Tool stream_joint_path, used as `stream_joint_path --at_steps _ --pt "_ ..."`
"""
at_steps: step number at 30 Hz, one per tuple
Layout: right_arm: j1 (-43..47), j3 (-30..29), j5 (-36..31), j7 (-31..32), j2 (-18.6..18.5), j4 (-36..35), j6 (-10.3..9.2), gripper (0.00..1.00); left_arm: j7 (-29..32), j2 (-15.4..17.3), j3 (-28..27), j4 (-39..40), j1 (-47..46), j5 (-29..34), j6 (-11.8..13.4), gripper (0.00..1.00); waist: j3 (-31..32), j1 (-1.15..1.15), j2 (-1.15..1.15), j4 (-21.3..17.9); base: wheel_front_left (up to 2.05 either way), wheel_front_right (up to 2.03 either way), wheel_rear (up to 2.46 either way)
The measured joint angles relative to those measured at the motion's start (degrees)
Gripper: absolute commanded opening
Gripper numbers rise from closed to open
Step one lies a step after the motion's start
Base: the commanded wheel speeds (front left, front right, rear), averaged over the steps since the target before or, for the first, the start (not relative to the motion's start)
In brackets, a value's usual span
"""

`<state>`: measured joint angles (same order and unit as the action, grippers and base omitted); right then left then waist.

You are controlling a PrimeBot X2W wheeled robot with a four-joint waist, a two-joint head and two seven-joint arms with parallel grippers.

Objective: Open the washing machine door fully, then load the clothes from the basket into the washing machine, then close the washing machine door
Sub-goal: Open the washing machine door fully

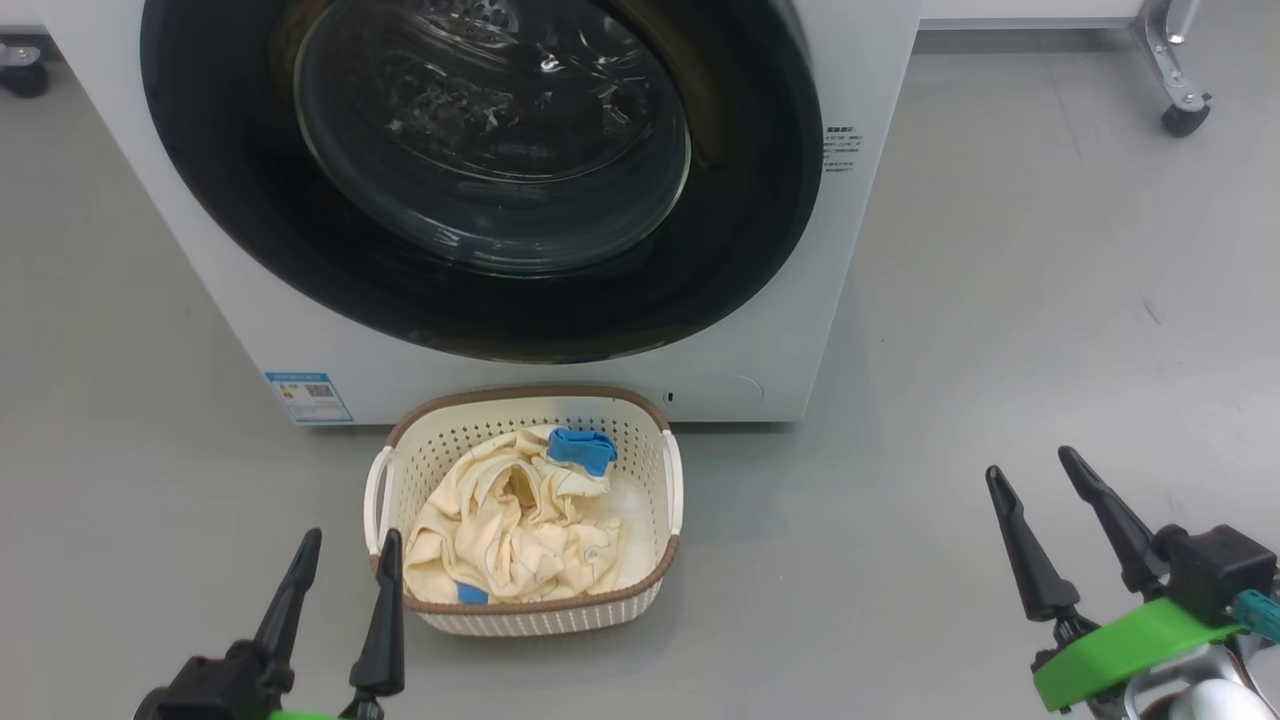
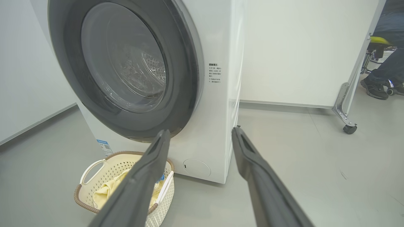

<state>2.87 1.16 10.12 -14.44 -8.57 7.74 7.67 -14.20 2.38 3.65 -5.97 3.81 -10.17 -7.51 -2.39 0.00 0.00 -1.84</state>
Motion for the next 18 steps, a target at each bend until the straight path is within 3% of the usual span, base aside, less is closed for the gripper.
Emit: stream_joint_path --at_steps 14,15,17,18 --pt "0.0 -2.8 2.6 0.0 1.8 0.0 0.00 1.00 -0.2 0.0 -1.9 0.3 0.3 0.0 0.0 1.00 0.6 0.00 0.00 -3.0 0.00 0.00 0.00" --pt "0.0 -3.4 3.1 0.0 2.0 0.0 0.00 0.79 -0.2 0.0 -2.0 0.3 0.3 0.0 0.0 1.00 0.6 0.00 0.00 -3.3 0.00 0.00 0.00" --pt "0.1 -4.6 3.9 0.0 2.3 0.1 0.00 0.11 -0.2 0.0 -2.0 0.3 0.3 0.0 0.0 1.00 0.4 0.00 0.00 -3.7 0.00 0.00 0.00" --pt "0.1 -5.2 4.9 0.0 2.5 0.2 0.00 0.00 -0.2 0.0 -2.1 0.3 0.3 0.0 0.0 1.00 0.3 0.00 0.00 -3.9 0.00 0.00 0.00"
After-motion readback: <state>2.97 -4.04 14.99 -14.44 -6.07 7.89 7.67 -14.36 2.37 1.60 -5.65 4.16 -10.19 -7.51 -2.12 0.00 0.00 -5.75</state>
